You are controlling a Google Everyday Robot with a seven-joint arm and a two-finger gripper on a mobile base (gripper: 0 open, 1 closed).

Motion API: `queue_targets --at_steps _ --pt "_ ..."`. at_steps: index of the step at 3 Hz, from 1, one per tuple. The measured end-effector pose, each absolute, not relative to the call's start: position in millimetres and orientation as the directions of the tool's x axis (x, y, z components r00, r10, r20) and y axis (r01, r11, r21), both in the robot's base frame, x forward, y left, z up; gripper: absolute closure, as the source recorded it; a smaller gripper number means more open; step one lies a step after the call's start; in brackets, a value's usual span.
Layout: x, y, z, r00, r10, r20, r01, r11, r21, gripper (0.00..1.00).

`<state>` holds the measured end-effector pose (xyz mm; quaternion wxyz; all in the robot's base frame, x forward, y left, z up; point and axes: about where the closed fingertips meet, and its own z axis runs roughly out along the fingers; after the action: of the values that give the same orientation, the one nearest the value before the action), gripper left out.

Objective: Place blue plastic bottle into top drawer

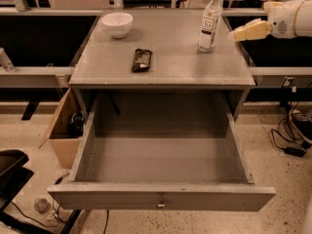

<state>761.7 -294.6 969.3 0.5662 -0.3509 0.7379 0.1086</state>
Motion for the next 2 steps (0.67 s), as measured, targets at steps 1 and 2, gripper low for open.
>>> queue_targets --at_steps 1,2 --pt "800 -279 961 -0.099 -0.351 -0.931 -0.633 0.744 -0.213 0.0" --pt "831 -262 945 -0.109 -0.302 -0.947 -0.641 0.75 -0.165 0.0"
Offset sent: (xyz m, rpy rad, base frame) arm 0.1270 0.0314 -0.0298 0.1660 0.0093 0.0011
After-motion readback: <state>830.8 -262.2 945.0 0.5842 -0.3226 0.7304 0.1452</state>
